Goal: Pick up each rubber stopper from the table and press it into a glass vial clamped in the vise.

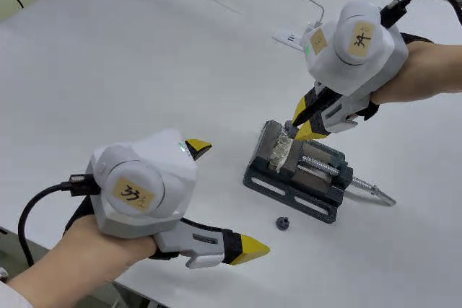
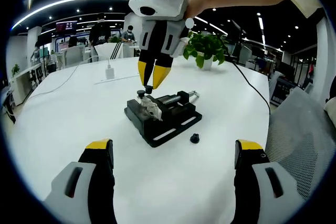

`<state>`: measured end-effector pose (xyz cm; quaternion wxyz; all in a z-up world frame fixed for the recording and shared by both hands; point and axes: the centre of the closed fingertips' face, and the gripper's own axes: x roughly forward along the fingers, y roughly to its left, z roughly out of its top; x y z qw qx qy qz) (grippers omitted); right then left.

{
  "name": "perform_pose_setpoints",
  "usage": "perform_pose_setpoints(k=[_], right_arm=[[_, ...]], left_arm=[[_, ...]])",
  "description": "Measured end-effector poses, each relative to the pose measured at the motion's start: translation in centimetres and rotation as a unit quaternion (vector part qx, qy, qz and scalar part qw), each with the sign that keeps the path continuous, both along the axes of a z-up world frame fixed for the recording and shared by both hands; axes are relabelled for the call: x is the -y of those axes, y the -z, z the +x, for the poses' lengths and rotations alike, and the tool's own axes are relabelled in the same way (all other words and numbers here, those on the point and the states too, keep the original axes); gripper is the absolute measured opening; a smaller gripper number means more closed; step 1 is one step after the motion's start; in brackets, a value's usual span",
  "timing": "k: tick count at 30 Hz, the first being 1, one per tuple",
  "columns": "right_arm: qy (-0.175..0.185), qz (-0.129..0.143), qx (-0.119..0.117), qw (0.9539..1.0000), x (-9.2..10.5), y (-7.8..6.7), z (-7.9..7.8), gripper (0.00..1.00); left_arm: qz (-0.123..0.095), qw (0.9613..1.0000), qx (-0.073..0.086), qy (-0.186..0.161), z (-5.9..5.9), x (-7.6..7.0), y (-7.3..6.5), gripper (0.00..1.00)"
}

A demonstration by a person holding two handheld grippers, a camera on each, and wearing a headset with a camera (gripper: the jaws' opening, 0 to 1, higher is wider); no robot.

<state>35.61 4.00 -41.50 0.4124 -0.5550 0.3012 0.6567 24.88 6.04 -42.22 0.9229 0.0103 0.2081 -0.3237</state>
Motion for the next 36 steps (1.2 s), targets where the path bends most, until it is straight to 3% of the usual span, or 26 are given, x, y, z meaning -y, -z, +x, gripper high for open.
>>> perform_pose_setpoints(k=[12,36], right_arm=[[0.016,-0.015,-0.01,0.9997,-0.2,0.5,-0.1,0.05],[0.024,-0.036,-0.011,0.999,-0.1,1.4,-0.1,0.05]], left_arm=[[-0.005,1.0,0.003,0.0,0.3,-0.2,-0.2,0.94],[-0.016,0.9998,-0.01,0.004,0.2,0.0,0.5,0.91]])
